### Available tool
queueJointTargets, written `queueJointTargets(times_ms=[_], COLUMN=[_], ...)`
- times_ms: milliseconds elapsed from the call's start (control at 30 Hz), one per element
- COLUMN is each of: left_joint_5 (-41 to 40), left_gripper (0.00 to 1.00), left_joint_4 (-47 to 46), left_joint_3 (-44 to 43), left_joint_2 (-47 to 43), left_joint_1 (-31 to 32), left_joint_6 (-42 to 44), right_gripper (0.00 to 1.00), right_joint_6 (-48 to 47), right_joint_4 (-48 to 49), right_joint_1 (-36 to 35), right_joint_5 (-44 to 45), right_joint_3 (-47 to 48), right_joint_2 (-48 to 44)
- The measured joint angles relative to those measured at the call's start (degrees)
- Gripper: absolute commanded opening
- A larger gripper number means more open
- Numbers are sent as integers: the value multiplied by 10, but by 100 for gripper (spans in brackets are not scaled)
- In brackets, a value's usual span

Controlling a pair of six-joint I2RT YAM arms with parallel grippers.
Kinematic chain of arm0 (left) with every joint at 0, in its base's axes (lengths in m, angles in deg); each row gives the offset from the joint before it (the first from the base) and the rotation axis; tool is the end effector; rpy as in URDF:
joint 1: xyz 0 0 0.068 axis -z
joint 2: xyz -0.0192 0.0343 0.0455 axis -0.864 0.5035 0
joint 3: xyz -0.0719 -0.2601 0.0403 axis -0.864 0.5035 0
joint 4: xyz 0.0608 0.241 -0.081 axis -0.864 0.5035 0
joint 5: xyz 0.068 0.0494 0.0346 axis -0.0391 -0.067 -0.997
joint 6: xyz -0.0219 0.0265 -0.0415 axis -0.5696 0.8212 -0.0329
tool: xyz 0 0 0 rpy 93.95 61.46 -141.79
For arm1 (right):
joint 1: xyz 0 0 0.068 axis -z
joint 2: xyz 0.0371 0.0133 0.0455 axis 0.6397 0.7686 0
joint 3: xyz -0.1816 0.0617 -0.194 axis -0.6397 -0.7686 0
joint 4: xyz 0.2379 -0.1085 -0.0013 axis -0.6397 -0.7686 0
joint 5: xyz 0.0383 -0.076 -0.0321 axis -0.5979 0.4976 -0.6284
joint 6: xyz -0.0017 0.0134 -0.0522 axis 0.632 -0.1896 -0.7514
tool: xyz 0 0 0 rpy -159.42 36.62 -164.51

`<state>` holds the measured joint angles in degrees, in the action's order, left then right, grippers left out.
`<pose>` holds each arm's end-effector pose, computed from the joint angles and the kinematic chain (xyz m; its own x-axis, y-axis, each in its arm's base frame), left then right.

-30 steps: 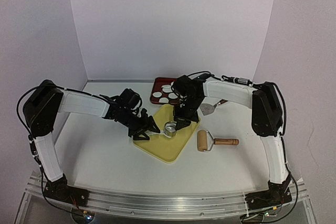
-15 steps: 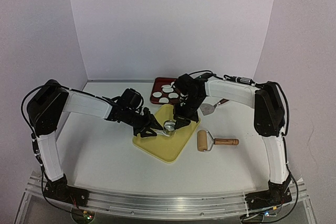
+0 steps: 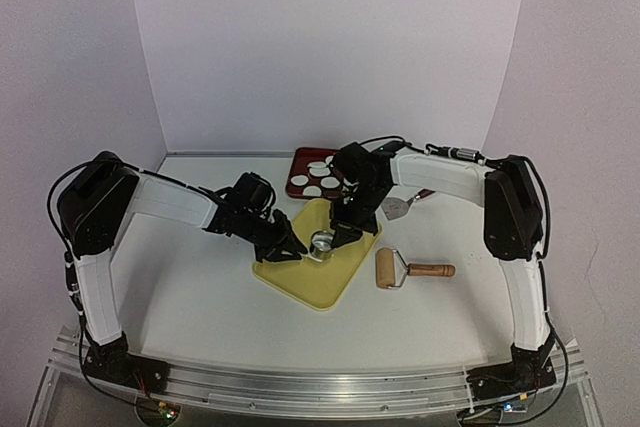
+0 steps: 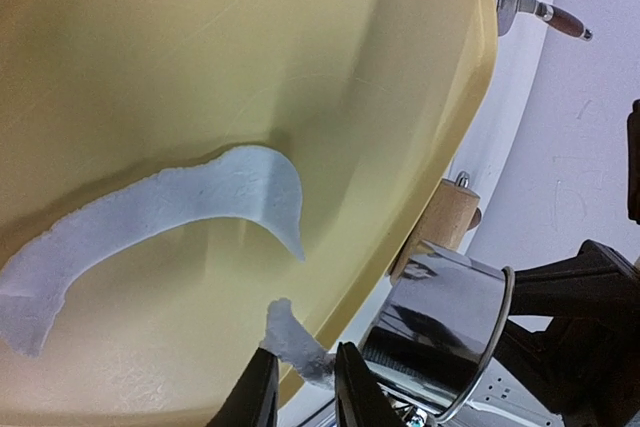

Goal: Roll out the dumpling wrappers from the dough

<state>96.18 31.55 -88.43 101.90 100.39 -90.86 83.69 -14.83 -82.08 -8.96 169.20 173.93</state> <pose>0.2874 -0.2709 0.1467 -0.9755 -0.1952 0.1014 -0.2035 0.6252 -0.7535 0.3335 0.3233 0.2027 -0.9949 -0.1008 -0.0025 -0.0882 0.8577 0.5066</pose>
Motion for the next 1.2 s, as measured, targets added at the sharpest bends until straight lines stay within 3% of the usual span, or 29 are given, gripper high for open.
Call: queueJointTargets(times_ms=[300, 1200], left_joint_5=[-4, -20], left_gripper=[0, 0], left_joint_4=[-4, 45], left_joint_3=[-17, -71], left_joint_2=[31, 78], left_joint_1=[0, 7], left_joint_6=[1, 50], right_gripper=[0, 0], right_joint_6=[-1, -20], right_joint_4=[2, -5], right_joint_1=[0, -13], right_joint_5=[2, 45], right_joint_3=[-15, -24], right_joint_2=[0, 29])
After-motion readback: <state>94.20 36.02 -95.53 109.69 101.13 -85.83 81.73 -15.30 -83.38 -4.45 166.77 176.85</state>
